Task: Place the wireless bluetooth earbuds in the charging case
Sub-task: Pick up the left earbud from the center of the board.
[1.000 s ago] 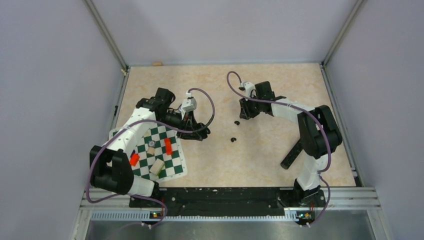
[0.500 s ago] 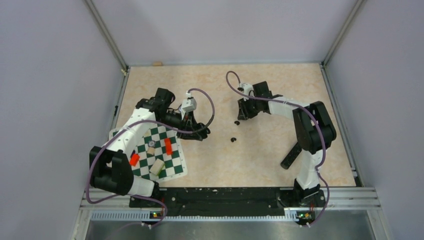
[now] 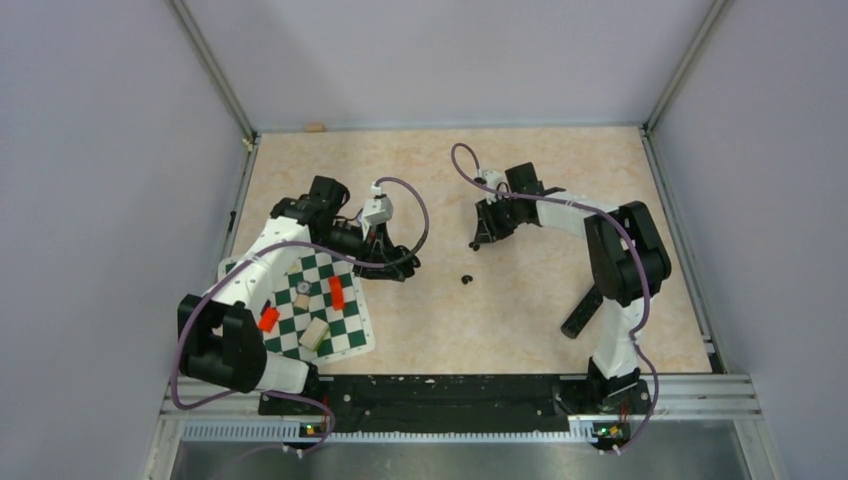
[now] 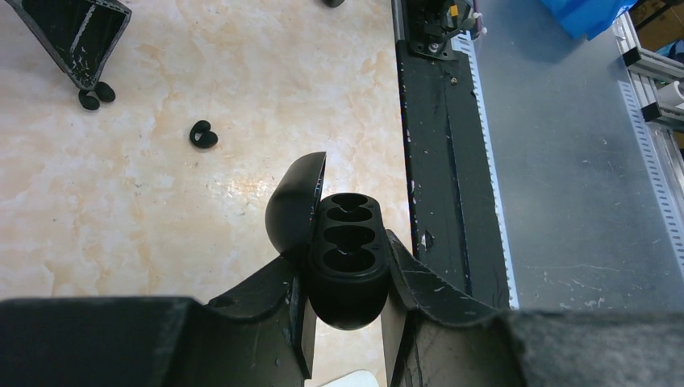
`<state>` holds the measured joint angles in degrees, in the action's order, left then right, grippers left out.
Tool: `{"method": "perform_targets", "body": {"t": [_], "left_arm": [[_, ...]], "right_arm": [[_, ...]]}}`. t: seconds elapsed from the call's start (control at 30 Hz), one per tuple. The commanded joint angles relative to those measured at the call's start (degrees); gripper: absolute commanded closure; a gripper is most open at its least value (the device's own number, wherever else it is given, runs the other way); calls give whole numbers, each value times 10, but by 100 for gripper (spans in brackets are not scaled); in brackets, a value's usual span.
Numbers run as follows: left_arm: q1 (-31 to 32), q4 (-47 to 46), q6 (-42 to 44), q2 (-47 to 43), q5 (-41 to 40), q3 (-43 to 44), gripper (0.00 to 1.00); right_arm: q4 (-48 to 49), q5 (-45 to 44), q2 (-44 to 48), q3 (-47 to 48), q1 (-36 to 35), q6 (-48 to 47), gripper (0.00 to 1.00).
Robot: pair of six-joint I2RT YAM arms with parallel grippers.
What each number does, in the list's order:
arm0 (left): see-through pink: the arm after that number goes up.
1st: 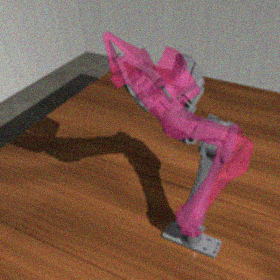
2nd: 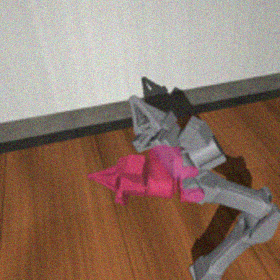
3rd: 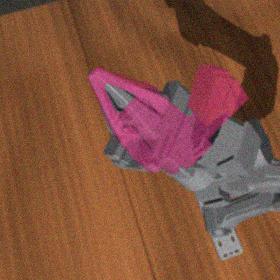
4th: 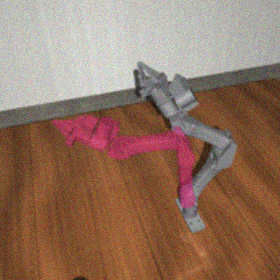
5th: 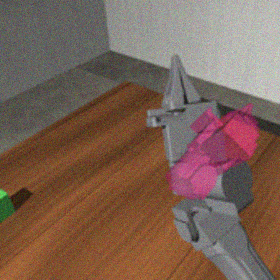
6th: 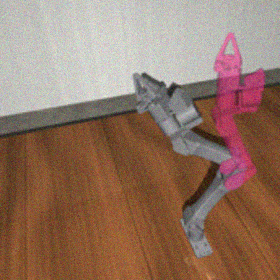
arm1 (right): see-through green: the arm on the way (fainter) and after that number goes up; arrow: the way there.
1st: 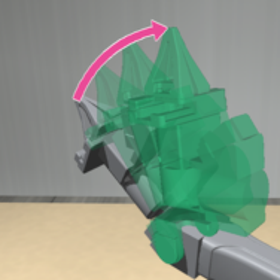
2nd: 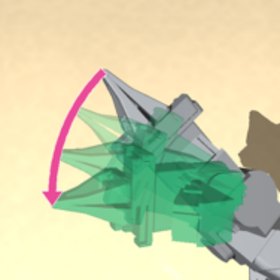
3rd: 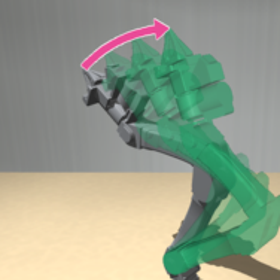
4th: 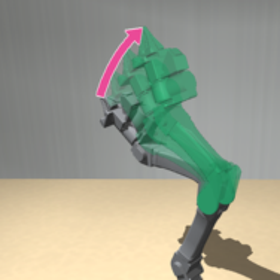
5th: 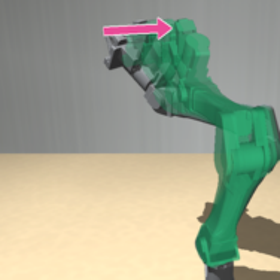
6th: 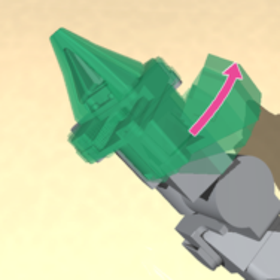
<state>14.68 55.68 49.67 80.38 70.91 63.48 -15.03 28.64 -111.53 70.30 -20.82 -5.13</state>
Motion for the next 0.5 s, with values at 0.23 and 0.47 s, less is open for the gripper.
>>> {"method": "perform_targets", "body": {"t": [0.23,0.47], "left_arm": [[1,-8,14,-19,12,-1,100],[1,-10,16,-20,9,-2,100]], "right_arm": [[-32,54,-20,18,4,-17,70],[-33,76,-19,16,4,-27,78]]}}
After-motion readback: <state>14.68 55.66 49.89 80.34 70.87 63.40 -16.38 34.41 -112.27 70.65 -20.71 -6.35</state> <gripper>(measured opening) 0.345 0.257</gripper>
